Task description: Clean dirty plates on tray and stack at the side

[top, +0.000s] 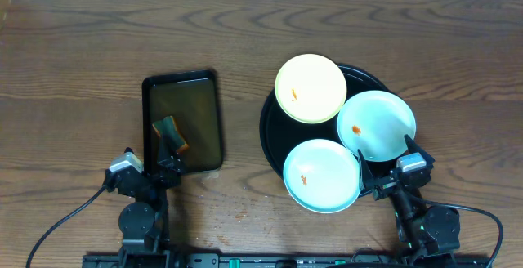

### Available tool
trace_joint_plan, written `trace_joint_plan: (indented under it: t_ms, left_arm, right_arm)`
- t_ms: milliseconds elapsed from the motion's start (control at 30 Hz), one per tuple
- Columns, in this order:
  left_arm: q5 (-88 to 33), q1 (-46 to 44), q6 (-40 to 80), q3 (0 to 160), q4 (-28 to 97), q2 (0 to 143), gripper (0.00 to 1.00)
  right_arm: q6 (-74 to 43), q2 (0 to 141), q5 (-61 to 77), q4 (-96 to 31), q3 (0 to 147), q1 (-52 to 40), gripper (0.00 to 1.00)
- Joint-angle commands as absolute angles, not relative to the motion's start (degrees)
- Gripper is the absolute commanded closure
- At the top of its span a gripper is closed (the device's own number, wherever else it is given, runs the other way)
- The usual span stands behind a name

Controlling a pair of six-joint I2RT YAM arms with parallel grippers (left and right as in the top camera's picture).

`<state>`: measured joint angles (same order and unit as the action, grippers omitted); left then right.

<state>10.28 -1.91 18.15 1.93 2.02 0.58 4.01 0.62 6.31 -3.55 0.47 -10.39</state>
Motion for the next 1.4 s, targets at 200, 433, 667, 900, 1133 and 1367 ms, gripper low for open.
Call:
trace_joint_plan:
  t_ms: [200, 433, 667, 900, 1133, 1367]
  left_arm:
    - [5.8, -1.7, 21.8, 0.2, 3.0, 0.2, 0.14]
    - [-10.5, -1.7, 21.8, 0.3, -0.8, 0.2, 0.14]
    - [-11.0, -1.7, 21.4, 6.7, -2.4, 1.2, 0.14]
    - [-10.9, -1.7, 20.5, 24.3, 7.5, 17.1, 0.14]
    - [-11.2, -1.7, 20.4, 47.5, 27.3, 37.7, 0.14]
    - [-11.1, -1.7, 20.0, 59.8, 40.5, 48.9, 0.14]
  right_arm:
    - [3.4, 0.5, 6.3, -3.6, 0.3, -10.2, 0.01]
    - [-0.4, 0.5, 14.3, -0.4, 0.3, -10.2, 0.01]
    - [-2.9, 1.4, 18.5, 0.3, 6.1, -10.2, 0.01]
    - [-1.3, 16.7, 18.5, -8.0, 24.6, -10.2, 0.01]
    - [-1.0, 42.1, 18.5, -28.4, 49.2, -10.2, 0.01]
    - [-1.0, 61.5, 20.6, -43.1, 66.3, -10.2, 0.01]
